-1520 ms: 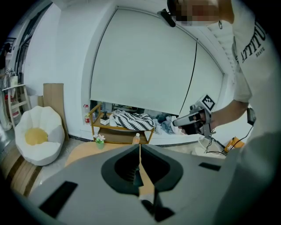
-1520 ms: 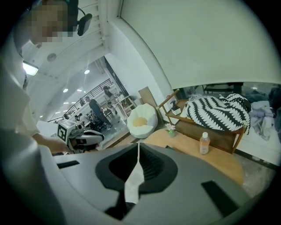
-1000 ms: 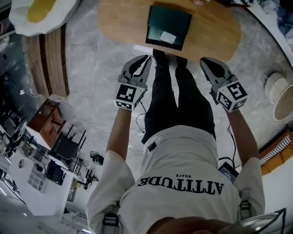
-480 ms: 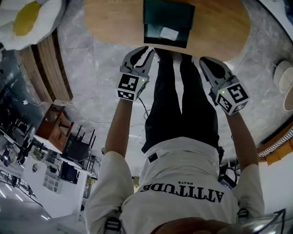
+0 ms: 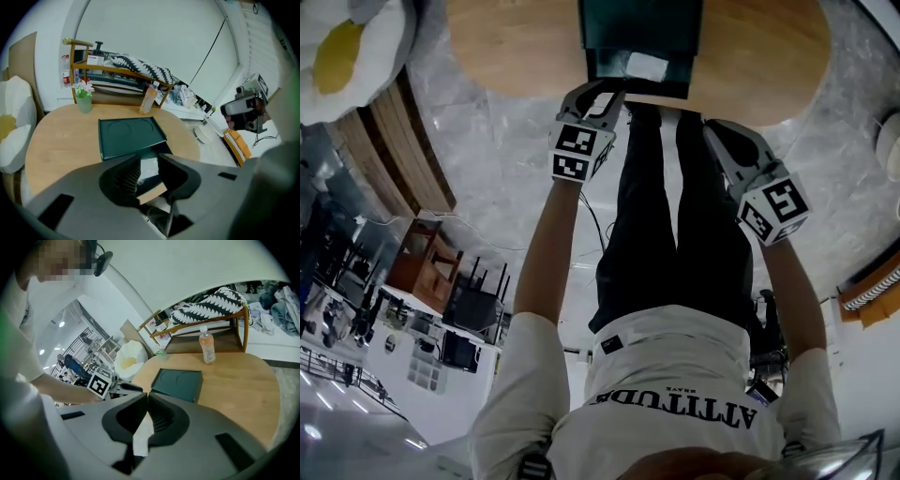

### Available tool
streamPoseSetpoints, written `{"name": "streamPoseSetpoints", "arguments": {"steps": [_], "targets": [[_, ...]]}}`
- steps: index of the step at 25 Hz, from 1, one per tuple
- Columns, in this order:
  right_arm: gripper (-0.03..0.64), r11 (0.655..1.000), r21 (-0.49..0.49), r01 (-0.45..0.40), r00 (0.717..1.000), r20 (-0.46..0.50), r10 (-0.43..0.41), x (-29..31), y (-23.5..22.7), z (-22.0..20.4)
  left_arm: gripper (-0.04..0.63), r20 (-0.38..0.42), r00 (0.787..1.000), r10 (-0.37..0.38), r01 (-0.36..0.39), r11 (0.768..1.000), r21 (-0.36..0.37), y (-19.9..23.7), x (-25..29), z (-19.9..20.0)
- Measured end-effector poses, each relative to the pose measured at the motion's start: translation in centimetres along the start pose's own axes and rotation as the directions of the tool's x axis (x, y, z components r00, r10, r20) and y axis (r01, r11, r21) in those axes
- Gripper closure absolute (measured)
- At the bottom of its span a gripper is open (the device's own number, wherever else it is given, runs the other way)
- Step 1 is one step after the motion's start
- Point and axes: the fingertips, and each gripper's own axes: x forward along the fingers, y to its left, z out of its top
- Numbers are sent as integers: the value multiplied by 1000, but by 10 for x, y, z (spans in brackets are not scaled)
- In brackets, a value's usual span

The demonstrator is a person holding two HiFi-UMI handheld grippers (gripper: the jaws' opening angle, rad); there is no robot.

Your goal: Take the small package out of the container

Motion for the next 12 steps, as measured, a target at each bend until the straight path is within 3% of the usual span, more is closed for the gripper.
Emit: {"name": "streamPoseSetpoints", "arguments": {"steps": [6, 12], "targets": [[594, 1000, -4, 1, 1000, 7, -1, 13, -17, -11, 465, -122, 993, -3, 9, 999, 46, 13, 49, -27], [594, 1000, 2, -6, 1000, 8, 6, 14, -24, -22, 437, -264, 964, 7, 5, 999, 42, 15, 86, -53]]}}
